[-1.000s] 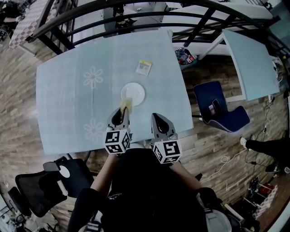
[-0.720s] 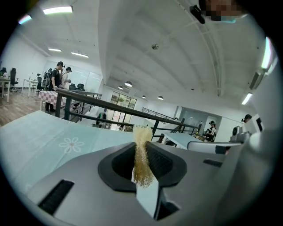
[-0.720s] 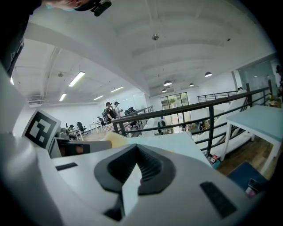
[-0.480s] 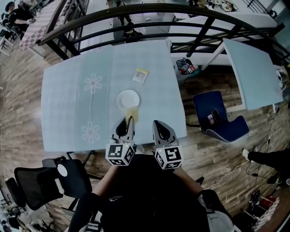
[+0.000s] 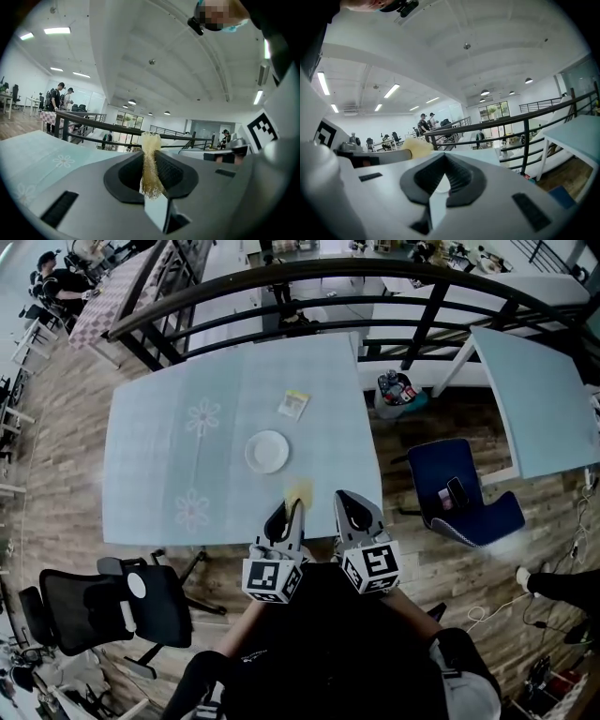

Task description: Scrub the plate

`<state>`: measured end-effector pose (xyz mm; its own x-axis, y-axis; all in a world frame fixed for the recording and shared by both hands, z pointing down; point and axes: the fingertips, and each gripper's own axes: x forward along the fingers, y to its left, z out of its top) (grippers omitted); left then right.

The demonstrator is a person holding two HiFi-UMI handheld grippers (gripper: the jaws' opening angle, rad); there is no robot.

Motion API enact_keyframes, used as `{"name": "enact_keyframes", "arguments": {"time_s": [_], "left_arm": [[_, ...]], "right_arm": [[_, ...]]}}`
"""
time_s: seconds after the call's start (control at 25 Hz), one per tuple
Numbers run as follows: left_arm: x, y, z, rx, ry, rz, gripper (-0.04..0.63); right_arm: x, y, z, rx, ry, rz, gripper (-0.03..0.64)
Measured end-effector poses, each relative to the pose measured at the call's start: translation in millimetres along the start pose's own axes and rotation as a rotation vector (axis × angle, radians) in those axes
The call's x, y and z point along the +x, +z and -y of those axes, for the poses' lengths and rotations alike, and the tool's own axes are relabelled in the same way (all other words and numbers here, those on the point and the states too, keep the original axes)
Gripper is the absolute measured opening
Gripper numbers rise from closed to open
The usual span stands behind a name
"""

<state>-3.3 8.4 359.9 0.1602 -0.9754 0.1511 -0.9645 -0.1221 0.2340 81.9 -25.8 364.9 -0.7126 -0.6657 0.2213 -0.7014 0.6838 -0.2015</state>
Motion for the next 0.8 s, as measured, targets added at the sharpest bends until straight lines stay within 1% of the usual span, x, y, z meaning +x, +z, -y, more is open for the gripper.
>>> {"name": "enact_keyframes", "arguments": {"time_s": [0.08,0.28,0.44,0.56,0.8], "left_arm": [[-6,2,11,-0.008,0.012,0.032,0.071],[-20,-2,29,-0.058,0.057,0.085,0.071],[-27,-3,46,-0.039,0.058,0.12,0.071],[-32,-7,56,-0.046,0.055,0.124,0.071],[-37,-3,54,-0.037,0.093,0.131,0.071]], "right_arm": [[-8,1,1,-0.021,0.028,-0.007,0.009],[-28,-4,3,-0.071,0.08,-0.031,0.009],[-43,2,5,-0.081,0.122,-0.016,0.009],[-48,0,4,-0.084,0.157,-0.009,0.009],[-52,-2,1,-0.079,0.191,0.004,0.009]]}}
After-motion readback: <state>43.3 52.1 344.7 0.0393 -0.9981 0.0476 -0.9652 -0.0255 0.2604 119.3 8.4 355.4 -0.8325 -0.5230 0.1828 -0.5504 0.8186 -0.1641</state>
